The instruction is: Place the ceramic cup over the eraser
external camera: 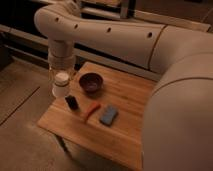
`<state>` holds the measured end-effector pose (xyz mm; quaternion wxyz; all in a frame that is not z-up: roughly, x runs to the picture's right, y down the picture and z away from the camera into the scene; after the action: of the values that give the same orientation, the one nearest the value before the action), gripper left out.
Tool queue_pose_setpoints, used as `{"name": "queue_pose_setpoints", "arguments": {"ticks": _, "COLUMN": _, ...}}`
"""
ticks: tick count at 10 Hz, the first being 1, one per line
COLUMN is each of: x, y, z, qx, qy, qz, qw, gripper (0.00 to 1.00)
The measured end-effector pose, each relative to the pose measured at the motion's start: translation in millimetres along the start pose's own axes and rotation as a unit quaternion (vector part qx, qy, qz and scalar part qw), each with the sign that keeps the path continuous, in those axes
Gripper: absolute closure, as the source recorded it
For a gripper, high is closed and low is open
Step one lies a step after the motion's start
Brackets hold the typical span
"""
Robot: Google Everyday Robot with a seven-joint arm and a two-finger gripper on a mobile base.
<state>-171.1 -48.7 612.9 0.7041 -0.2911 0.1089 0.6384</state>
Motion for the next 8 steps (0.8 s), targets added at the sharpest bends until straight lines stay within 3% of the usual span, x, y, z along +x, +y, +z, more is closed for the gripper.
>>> {"name": "queue_pose_setpoints", "arguments": {"ticks": 3, "x": -7.6, "y": -14.5, "z": 11.1, "qx": 0.026, "qy": 0.016, "qz": -0.002, "qw": 0.9995, "gripper": 1.0}}
{"name": "queue_pose_setpoints", "arguments": {"ticks": 8, "x": -9.5, "y": -8.5, "z": 26.3, "qx": 0.08, "qy": 0.026, "qz": -0.042, "qw": 0.9956, "gripper": 1.0}}
